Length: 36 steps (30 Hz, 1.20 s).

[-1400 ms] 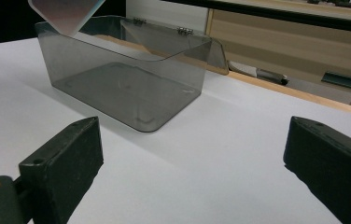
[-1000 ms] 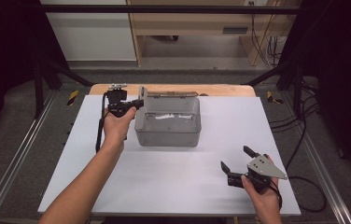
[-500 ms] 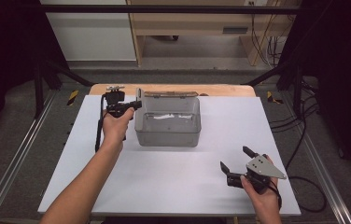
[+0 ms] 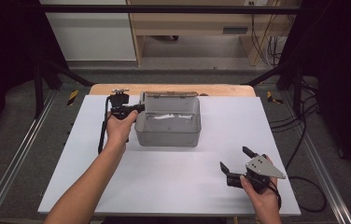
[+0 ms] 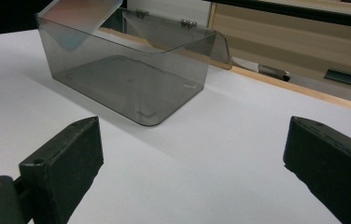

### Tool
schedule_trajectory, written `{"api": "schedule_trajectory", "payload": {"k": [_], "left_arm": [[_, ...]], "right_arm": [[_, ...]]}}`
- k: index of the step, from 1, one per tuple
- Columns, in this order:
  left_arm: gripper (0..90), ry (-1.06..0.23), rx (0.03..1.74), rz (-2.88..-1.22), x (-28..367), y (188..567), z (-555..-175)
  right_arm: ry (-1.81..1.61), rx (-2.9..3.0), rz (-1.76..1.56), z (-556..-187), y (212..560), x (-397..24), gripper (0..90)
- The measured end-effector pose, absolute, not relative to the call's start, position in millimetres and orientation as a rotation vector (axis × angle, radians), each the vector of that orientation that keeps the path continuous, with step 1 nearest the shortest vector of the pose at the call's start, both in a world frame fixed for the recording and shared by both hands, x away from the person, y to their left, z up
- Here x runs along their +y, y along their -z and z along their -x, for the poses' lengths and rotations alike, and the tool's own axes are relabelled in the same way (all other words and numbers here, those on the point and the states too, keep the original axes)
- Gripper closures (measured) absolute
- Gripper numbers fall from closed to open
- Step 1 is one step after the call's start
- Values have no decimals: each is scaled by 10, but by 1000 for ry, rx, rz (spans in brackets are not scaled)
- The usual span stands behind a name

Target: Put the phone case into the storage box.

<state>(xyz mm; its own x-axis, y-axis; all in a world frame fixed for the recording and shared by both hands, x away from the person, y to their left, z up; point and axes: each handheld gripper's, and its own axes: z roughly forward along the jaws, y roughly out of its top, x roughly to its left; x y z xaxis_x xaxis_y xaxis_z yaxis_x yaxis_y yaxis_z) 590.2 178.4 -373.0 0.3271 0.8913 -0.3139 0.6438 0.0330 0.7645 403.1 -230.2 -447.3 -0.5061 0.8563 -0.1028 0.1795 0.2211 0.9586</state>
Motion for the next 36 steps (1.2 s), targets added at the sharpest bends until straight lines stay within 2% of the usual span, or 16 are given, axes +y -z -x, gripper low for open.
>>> {"api": "schedule_trajectory", "payload": {"k": [19,36], "left_arm": [[813,-270,1387,-1689,1579,3871,-5915],[814,-251,1404,-1700,1576,3992,-5935]], "right_arm": [[-1321,1838,-960,-4028,4468,-2311,54],[-1320,1838,-962,-4028,4469,-2311,54]]}}
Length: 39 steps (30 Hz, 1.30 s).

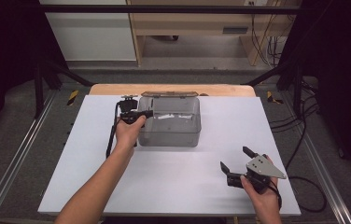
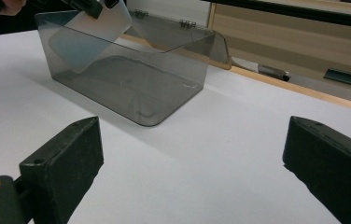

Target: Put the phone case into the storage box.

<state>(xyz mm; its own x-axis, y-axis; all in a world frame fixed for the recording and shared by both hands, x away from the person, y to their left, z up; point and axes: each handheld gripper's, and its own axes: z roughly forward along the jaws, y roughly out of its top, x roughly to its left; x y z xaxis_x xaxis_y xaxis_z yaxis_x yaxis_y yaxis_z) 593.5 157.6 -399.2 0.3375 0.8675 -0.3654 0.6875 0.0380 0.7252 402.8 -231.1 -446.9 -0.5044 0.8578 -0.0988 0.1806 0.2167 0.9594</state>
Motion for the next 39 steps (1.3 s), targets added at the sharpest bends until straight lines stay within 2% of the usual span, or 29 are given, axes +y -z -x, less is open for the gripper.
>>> {"api": "schedule_trajectory", "payload": {"k": [15,29,39], "left_arm": [[813,-243,1409,-1707,1586,4027,-5958],[775,-359,1382,-1800,1665,4045,-6030],[765,-377,1368,-1823,1662,4083,-6072]], "right_arm": [[-1319,1843,-959,-4027,4472,-2300,54],[-1313,1853,-959,-4033,4483,-2285,54],[-1310,1860,-962,-4036,4491,-2277,53]]}}
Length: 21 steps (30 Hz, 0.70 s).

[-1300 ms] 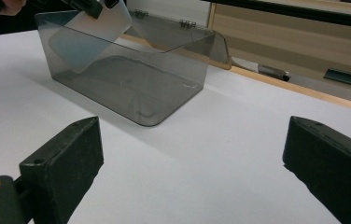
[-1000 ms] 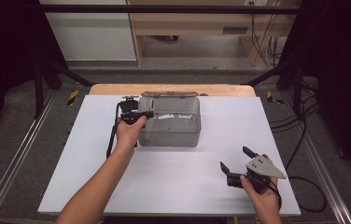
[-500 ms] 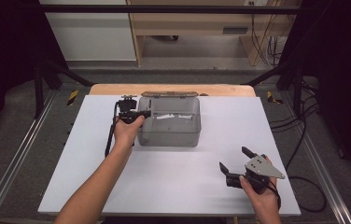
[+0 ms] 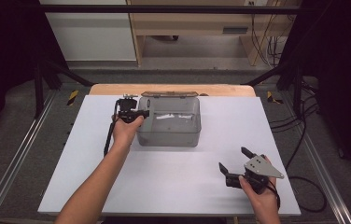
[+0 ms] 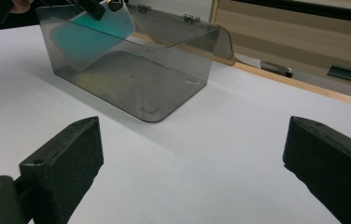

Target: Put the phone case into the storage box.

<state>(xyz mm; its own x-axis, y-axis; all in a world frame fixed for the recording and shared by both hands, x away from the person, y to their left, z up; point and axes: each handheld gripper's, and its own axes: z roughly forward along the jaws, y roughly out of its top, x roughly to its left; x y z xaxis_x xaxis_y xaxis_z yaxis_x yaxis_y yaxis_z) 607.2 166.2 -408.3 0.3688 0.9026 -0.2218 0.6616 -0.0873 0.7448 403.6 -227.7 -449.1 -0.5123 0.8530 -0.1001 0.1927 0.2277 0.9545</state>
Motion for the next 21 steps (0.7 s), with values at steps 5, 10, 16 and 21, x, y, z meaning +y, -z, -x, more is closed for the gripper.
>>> {"api": "schedule_trajectory", "payload": {"k": [5,10,16,21], "left_arm": [[758,-404,1350,-1850,1639,4081,-6082],[755,-417,1348,-1863,1632,4079,-6081],[740,-435,1371,-1872,1602,4069,-6072],[734,-448,1385,-1897,1570,4054,-6069]], "right_arm": [[-1307,1863,-964,-4039,4496,-2275,53],[-1306,1863,-967,-4040,4497,-2274,53],[-1304,1865,-973,-4042,4502,-2273,53],[-1301,1869,-975,-4045,4505,-2271,53]]}}
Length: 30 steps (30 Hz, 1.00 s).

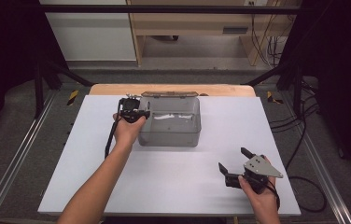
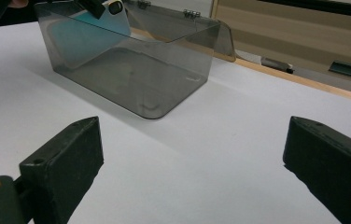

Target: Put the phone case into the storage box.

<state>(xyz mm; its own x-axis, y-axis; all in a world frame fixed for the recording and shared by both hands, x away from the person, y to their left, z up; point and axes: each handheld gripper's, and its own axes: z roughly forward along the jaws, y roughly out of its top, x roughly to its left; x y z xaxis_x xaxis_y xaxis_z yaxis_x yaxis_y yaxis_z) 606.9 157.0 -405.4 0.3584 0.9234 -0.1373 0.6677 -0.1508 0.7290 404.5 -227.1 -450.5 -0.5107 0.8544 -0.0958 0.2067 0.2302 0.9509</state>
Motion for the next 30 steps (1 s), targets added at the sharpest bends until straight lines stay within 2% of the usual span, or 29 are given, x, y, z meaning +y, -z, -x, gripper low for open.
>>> {"api": "schedule_trajectory", "payload": {"k": [14,19,22,26,30], "left_arm": [[696,-523,1341,-1939,1529,4059,-6060],[711,-545,1331,-1951,1524,4060,-6057],[717,-607,1297,-1970,1522,4043,-6049],[771,-631,1286,-1993,1531,4042,-6048],[779,-645,1268,-2007,1524,4044,-6043]], "right_arm": [[-1302,1875,-977,-4047,4510,-2271,54],[-1303,1877,-973,-4047,4510,-2267,54],[-1304,1877,-974,-4046,4509,-2267,54],[-1304,1880,-972,-4047,4511,-2266,55],[-1305,1882,-972,-4046,4512,-2260,55]]}}
